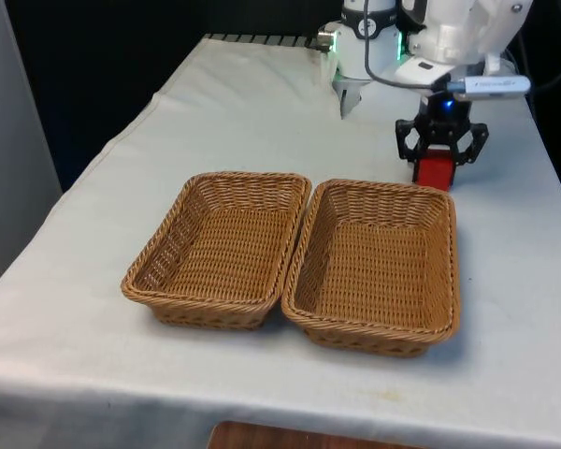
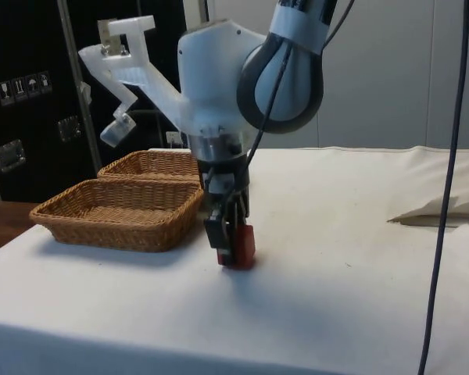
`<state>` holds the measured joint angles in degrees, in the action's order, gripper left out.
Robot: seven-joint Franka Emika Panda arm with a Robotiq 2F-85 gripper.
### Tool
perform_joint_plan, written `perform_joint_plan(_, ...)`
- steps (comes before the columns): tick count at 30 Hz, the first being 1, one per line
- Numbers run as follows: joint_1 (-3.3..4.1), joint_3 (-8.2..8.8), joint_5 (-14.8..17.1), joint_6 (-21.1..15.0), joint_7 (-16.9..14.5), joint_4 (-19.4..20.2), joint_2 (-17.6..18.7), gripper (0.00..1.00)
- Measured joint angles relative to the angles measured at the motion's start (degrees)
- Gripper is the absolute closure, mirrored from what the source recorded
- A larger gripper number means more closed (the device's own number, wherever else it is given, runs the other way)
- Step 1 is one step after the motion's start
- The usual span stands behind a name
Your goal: Pick up the red cube and place it into the right basket.
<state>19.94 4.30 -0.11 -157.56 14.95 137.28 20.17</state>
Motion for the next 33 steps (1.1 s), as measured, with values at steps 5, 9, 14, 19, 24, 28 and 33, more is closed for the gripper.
perform_joint_plan(5, 0.23, -0.17, -0.06, 2.35, 0.92, 0.29, -2.41, 0.97)
perform_joint_plan(9, 0.40, -0.52, -0.06, 4.87, 2.12, 0.74, -5.50, 0.97)
perform_joint_plan(14, 0.40, -0.86, -0.06, 6.65, 3.09, 0.80, -7.39, 0.97)
perform_joint_plan(19, 0.46, -1.09, -0.06, 8.82, 3.95, 0.80, -9.57, 0.97)
perform_joint_plan(24, 0.46, -1.15, -0.06, 11.17, 4.87, 0.80, -11.97, 0.97)
perform_joint_plan(28, 0.46, -1.15, -0.06, 12.83, 5.61, 0.69, -13.75, 0.97)
perform_joint_plan(33, 0.46, -1.15, -0.06, 15.87, 6.65, 0.23, -16.44, 0.97)
